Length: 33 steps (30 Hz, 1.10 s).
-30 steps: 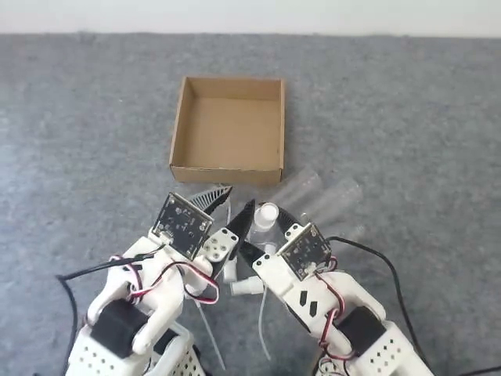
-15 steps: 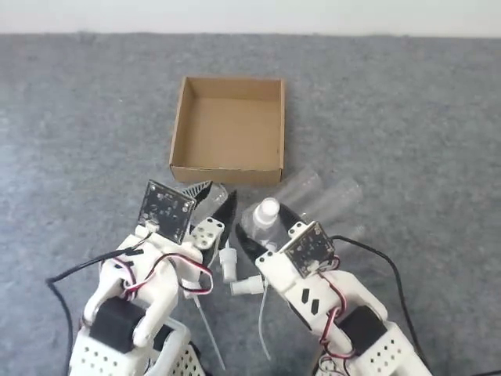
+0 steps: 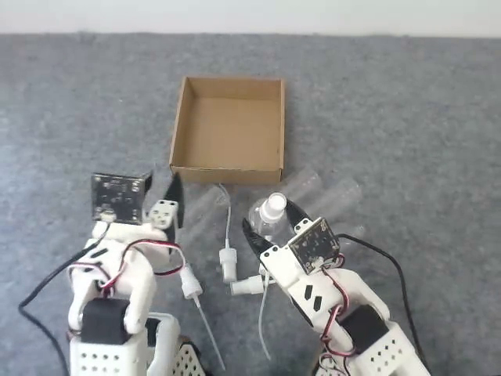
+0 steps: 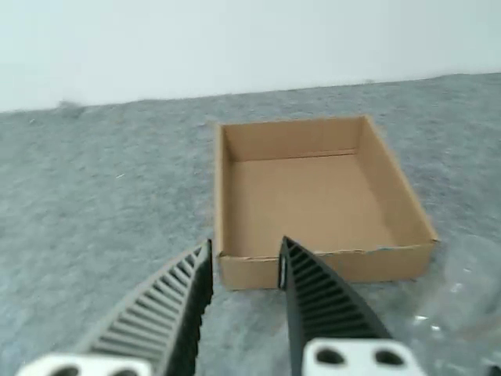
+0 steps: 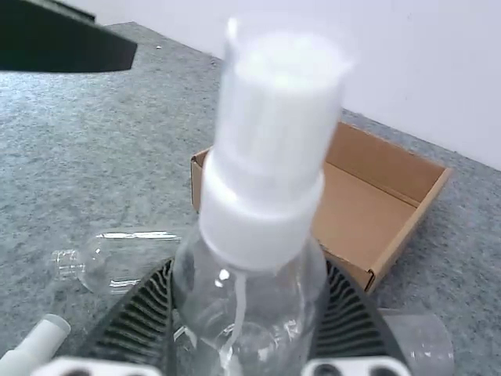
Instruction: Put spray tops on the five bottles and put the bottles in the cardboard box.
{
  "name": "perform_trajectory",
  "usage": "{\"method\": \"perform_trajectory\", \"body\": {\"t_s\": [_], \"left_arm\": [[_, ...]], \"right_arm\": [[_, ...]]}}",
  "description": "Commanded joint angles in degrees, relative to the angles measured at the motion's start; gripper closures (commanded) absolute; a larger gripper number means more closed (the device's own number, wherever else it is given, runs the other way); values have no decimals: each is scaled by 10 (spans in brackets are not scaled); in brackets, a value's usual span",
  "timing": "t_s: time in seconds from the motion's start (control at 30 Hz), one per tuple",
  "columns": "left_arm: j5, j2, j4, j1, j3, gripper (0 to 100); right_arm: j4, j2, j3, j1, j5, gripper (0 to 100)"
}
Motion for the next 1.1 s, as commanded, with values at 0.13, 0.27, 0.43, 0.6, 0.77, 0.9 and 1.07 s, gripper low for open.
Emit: {"method": "perform_trajectory", "body": {"t_s": [0.13, 0.27, 0.43, 0.6, 0.77, 0.9, 1.07], "left_arm": [[7, -5, -84, -84, 80, 870], [7, -5, -119, -116, 105, 870], [7, -5, -120, -126, 109, 870], [7, -5, -124, -124, 118, 870], [7, -5, -124, -123, 119, 870], [7, -5, -124, -125, 119, 870], [7, -5, -123, -125, 120, 870]], "right_arm": [[4, -11, -3, 7, -3, 993], [4, -11, -4, 7, -3, 993], [4, -11, -7, 7, -2, 993], [5, -5, -33, 7, -2, 993], [36, -8, -76, 7, -2, 993], [38, -4, -109, 7, -2, 993], [38, -3, -141, 7, -1, 993]]}}
